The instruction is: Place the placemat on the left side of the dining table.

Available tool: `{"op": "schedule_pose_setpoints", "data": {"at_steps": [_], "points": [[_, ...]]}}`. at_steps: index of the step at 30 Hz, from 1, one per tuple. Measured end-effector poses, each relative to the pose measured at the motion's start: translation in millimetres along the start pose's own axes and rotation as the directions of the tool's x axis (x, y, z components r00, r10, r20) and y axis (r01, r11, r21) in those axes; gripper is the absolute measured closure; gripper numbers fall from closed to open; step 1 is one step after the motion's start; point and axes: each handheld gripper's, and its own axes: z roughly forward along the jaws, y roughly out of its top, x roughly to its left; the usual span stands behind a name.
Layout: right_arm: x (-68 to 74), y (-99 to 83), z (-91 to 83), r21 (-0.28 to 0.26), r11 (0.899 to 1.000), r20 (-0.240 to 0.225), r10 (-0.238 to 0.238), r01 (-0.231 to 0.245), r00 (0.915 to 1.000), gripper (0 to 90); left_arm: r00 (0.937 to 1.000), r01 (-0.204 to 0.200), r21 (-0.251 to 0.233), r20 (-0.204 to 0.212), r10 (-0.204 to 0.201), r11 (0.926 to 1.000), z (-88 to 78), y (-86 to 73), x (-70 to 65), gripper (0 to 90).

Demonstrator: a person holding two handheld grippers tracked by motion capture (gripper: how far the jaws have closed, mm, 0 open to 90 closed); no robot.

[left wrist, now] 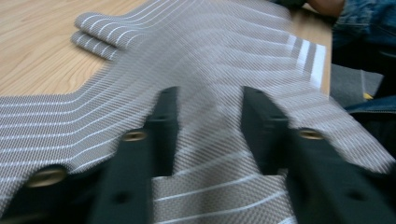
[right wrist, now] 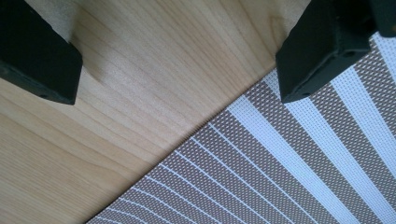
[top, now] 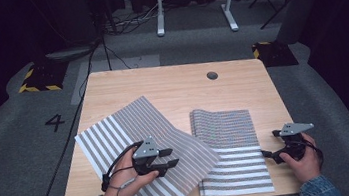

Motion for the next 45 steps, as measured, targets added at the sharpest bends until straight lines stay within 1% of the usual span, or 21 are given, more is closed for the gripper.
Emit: {"op": "schedule_pose_setpoints", "data": {"at_steps": [4, 5, 6, 8, 10, 12, 13, 14, 15, 21, 22, 23, 26, 29, 30, 31, 36, 38, 39, 42, 45], "points": [[0.2, 0.0, 0.2, -0.001, 1.0, 0.002, 0.002, -0.002, 1.0, 0.5, 0.9924, 0.049, -0.002, -0.113, -0.049, 0.9988, -12.7, -8.2, -10.3, 37.8], [0.2, 0.0, 0.2, -0.001, 1.0, 0.002, 0.002, -0.002, 1.0, 0.5, 0.9924, 0.049, -0.002, -0.113, -0.049, 0.9988, -12.7, -8.2, -10.3, 37.6], [0.1, 0.0, 0.1, -0.001, 1.0, 0.0, 0.001, -0.001, 1.0, 0.5, 0.982, 0.086, 0.008, -0.17, -0.083, 0.9963, -20.9, -16.0, -17.8, 37.3], [-0.1, 0.0, 0.0, 0.0, 1.0, 0.0, -0.001, 0.001, 1.0, 0.5, 0.9683, 0.12, 0.018, -0.223, -0.113, 0.9926, -29.3, -27.0, -26.3, 37.0], [-0.1, 0.0, 0.0, 0.0, 1.0, 0.0, -0.001, 0.001, 1.0, 0.5, 0.9579, 0.155, 0.031, -0.249, -0.143, 0.9874, -36.2, -40.0, -35.1, 36.7], [-0.1, 0.0, 0.0, 0.0, 1.0, 0.0, -0.001, 0.001, 1.0, 0.5, 0.9527, 0.178, 0.053, -0.259, -0.159, 0.9826, -41.4, -53.4, -42.9, 37.0], [-0.1, 0.0, 0.0, 0.0, 1.0, 0.0, 0.0, 0.0, 1.0, 0.5, 0.9422, 0.221, 0.074, -0.274, -0.193, 0.9724, -42.7, -59.3, -47.2, 38.3], [-0.1, 0.0, 0.0, 0.0, 1.0, 0.0, 0.0, 0.0, 1.0, 0.5, 0.9422, 0.221, 0.074, -0.274, -0.193, 0.9724, -42.7, -59.3, -47.2, 38.3], [-0.1, 0.0, 0.0, 0.0, 1.0, 0.0, -0.001, 0.001, 1.0, 0.5, 0.9318, 0.251, 0.095, -0.293, -0.214, 0.9633, -43.7, -64.3, -51.2, 38.3], [0.0, 0.0, 0.0, 0.0, 1.0, 0.001, 0.001, -0.001, 1.0, 0.5, 0.9014, 0.267, 0.104, -0.378, -0.21, 0.9581, -42.5, -92.9, -65.0, 34.9], [0.1, 0.0, 0.1, 0.0, 1.0, 0.001, 0.001, -0.001, 1.0, 0.5, 0.8986, 0.28, 0.103, -0.378, -0.223, 0.9544, -41.1, -96.1, -65.9, 33.9], [-0.1, 0.0, 0.0, 0.001, 1.0, 0.001, -0.001, 0.001, 1.0, 0.5, 0.8869, 0.29, 0.112, -0.404, -0.223, 0.9505, -40.8, -98.5, -66.7, 32.5], [0.0, 0.0, 0.1, 0.0, 1.0, 0.001, 0.001, -0.001, 1.0, 0.5, 0.8716, 0.316, 0.146, -0.435, -0.227, 0.9373, -38.0, -106.2, -67.0, 29.1], [0.0, 0.0, 0.0, 0.0, 1.0, 0.0, 0.0, 0.0, 1.0, 0.5, 0.8654, 0.303, 0.128, -0.452, -0.216, 0.9444, -36.7, -108.7, -69.0, 26.5], [0.2, 0.0, 0.1, 0.0, 1.0, 0.001, 0.002, -0.002, 1.0, 0.5, 0.8679, 0.304, 0.126, -0.446, -0.219, 0.9444, -36.5, -108.9, -69.1, 26.5], [0.0, 0.0, 0.0, 0.0, 1.0, 0.0, 0.0, 0.0, 1.0, 0.5, 0.8595, 0.308, 0.115, -0.459, -0.224, 0.9445, -35.8, -109.4, -70.1, 26.5], [0.1, 0.0, 0.1, 0.0, 1.0, 0.001, 0.001, -0.001, 1.0, 0.5, 0.8445, 0.318, 0.083, -0.478, -0.242, 0.9443, -34.1, -110.8, -72.0, 28.4], [0.0, 0.0, 0.0, 0.0, 1.0, 0.001, 0.0, 0.0, 1.0, 0.5, 0.8488, 0.313, 0.096, -0.475, -0.233, 0.9448, -34.8, -109.2, -70.2, 30.7], [0.2, 0.0, 0.2, -0.001, 1.0, 0.002, 0.001, -0.001, 1.0, 0.5, 0.8437, 0.312, 0.089, -0.483, -0.233, 0.9459, -34.7, -108.5, -69.3, 34.2], [0.2, 0.0, 0.2, -0.001, 1.0, 0.002, 0.002, -0.002, 1.0, 0.5, 0.8549, 0.288, 0.076, -0.47, -0.221, 0.9547, -37.5, -109.9, -62.4, 59.7], [-0.1, -0.1, 0.0, 0.001, 1.0, 0.001, -0.002, 0.002, 1.0, 0.5, 0.8564, 0.285, 0.065, -0.465, -0.224, 0.9562, -37.6, -110.8, -60.6, 65.1]]}}
